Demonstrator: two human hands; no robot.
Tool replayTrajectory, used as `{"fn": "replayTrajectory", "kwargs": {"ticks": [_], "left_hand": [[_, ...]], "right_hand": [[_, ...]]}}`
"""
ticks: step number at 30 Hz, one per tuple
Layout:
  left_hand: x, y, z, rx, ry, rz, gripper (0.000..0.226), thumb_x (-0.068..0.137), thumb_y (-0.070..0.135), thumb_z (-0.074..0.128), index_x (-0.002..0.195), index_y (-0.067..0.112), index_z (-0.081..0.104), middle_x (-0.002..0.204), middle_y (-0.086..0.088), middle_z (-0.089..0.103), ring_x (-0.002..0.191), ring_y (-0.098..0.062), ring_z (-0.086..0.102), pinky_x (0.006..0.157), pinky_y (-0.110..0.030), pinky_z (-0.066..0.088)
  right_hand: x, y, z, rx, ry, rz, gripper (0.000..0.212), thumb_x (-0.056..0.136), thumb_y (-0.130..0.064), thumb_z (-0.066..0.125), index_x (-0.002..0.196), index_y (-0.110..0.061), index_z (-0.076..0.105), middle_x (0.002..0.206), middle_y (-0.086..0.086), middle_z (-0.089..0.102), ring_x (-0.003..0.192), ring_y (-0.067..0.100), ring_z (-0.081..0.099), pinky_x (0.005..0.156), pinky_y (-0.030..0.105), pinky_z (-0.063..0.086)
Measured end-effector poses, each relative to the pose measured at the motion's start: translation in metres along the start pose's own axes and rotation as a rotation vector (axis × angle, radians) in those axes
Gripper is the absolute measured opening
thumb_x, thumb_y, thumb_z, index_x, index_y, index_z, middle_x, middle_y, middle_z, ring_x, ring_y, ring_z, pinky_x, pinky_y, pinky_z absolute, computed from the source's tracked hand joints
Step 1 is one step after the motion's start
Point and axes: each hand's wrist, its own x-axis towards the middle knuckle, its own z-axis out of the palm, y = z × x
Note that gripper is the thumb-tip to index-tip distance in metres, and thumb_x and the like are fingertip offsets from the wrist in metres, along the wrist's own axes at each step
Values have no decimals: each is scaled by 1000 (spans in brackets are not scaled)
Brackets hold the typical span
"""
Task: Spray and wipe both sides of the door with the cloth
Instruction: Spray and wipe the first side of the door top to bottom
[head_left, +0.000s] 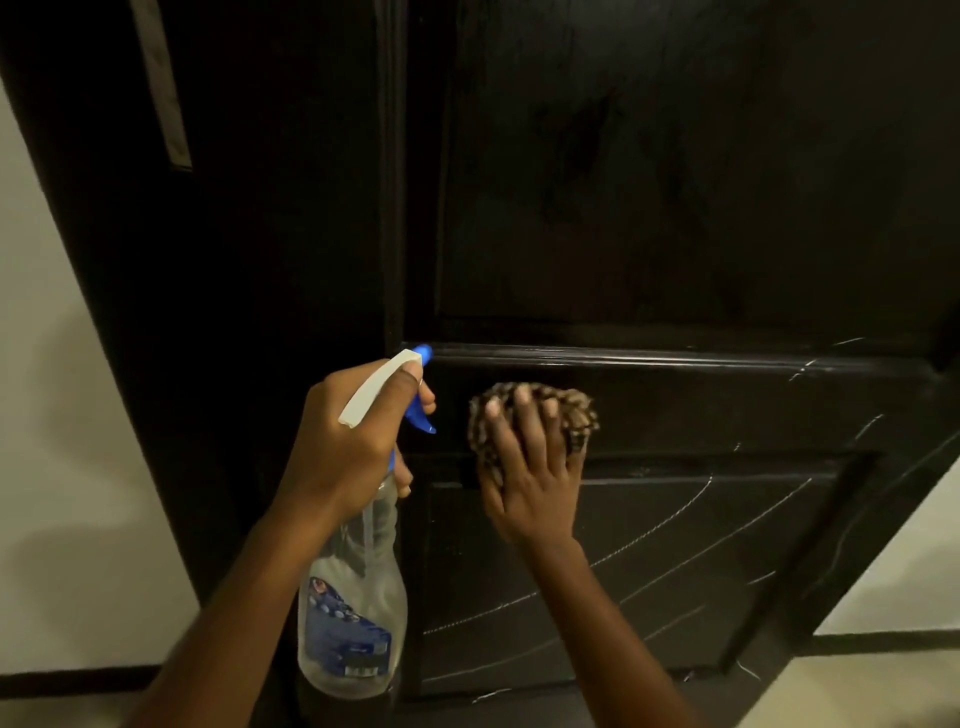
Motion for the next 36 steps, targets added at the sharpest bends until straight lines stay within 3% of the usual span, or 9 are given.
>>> {"fn": "replayTrajectory", "kwargs": {"ticks": [3, 11, 13, 16, 18, 23, 27, 33, 36], "left_hand": [[5, 1, 9, -13, -28, 0, 43, 92, 44, 44, 89, 8, 67, 88, -4, 73, 35, -30, 58, 38, -29, 49], [10, 5, 34, -34, -82, 37, 40, 99, 40, 44, 87, 9, 67, 87, -3, 73, 35, -28, 59, 37, -30, 49], [11, 5, 43, -31, -94, 41, 38, 100, 37, 45, 87, 9, 68, 85, -3, 73, 35, -28, 59, 38, -29, 50], [16, 9, 59, -40, -126, 37, 41, 99, 44, 47, 84, 11, 68, 82, -1, 73, 34, -29, 58, 38, -33, 50], [19, 13, 72, -45, -139, 44, 41, 97, 44, 46, 83, 13, 68, 81, -1, 73, 34, -30, 58, 37, -34, 50], [25, 24, 97, -74, -169, 58, 38, 101, 38, 47, 83, 12, 68, 83, -4, 72, 36, -30, 58, 37, -34, 50], [24, 29, 101, -81, -158, 58, 37, 103, 33, 45, 84, 10, 67, 86, -6, 72, 37, -31, 59, 39, -38, 50], [11, 22, 86, -38, -64, 71, 36, 105, 32, 45, 84, 14, 68, 83, -4, 72, 36, -26, 60, 40, -41, 52], [8, 22, 78, -29, -46, 70, 35, 105, 30, 45, 84, 12, 68, 78, -8, 72, 35, -26, 59, 40, -46, 53]], "right_hand": [[-11, 53, -6, -67, -2, -131, 81, 92, -44, 48, 162, -35, 8, 171, -8, -1, 157, 17, 0, 123, 44, 8], [41, 55, -14, 187, 366, 772, 69, 94, -24, 48, 158, -16, 23, 166, 14, 19, 156, 30, 7, 127, 39, 2], [34, 41, -12, 154, 242, 568, 70, 94, -30, 47, 159, -22, 21, 168, 7, 15, 157, 24, 1, 126, 41, 2], [8, 83, -21, -42, 26, -27, 61, 104, -44, 32, 161, -35, 12, 171, -6, 2, 157, 18, 0, 121, 48, 13], [6, 126, -31, -89, 14, -132, 58, 106, -47, 26, 161, -36, 12, 170, -6, 5, 157, 17, 3, 117, 50, 22], [27, 192, -52, 16, 264, 375, 62, 98, -26, 43, 157, -18, 26, 164, 10, 24, 157, 19, 5, 126, 47, 10], [59, 162, -47, 155, 439, 875, 64, 96, -21, 47, 158, -15, 30, 166, 8, 24, 156, 31, 10, 126, 35, 1], [40, 69, -38, 151, 82, 271, 62, 92, -33, 45, 152, -22, 36, 161, 5, 34, 156, 22, 11, 122, 52, 16], [47, 80, -45, 82, -5, 46, 62, 93, -37, 45, 153, -26, 35, 160, 2, 33, 156, 15, 9, 121, 48, 18]]}}
